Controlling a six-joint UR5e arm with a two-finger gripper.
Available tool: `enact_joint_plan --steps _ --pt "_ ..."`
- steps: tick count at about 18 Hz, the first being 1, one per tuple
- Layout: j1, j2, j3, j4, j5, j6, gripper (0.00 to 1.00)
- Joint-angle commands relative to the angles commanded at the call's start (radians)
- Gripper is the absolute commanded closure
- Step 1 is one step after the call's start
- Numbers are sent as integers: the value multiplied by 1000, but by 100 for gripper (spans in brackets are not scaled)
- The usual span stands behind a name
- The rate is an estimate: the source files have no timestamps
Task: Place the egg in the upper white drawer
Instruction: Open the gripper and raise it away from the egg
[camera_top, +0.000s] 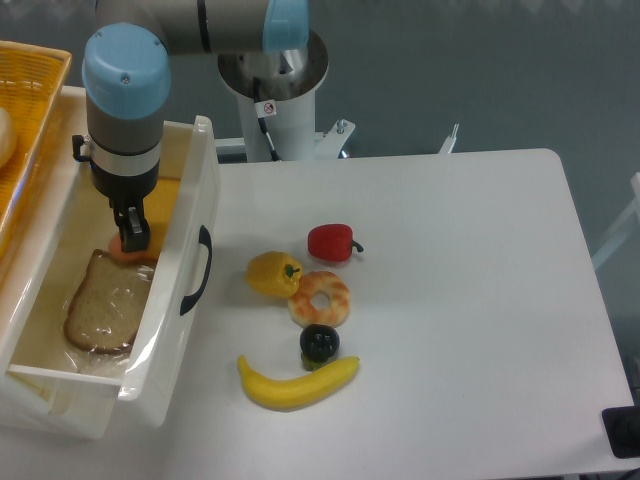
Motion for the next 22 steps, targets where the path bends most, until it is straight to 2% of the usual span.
enact_joint_plan --steps 2,4,6,8,12,17,22 --pt "0 2 3 3 -2 0 24" --pt "3 3 18 5 -3 0 8" --pt "8 15 26 34 -3 -3 0" --pt "20 34 25 64 -3 -9 0" --pt "34 54 21 63 -5 -29 0" --pt "93 67 34 61 0 -113 0" --pt "118 95 37 67 44 -117 0"
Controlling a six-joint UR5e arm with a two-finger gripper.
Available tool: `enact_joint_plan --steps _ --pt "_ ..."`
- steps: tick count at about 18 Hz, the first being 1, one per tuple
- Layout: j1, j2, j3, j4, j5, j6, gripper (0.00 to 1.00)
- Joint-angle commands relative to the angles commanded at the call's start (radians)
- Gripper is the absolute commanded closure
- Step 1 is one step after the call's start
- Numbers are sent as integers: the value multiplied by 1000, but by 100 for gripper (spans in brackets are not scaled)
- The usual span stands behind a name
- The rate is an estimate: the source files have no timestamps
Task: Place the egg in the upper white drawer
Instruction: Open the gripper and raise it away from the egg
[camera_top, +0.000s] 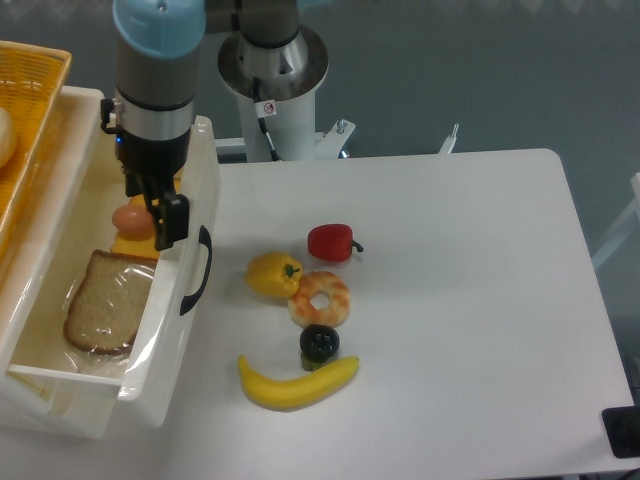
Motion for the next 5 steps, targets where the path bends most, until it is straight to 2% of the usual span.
enact_joint_plan --steps 5 --pt "25 9 8 2 6 2 0"
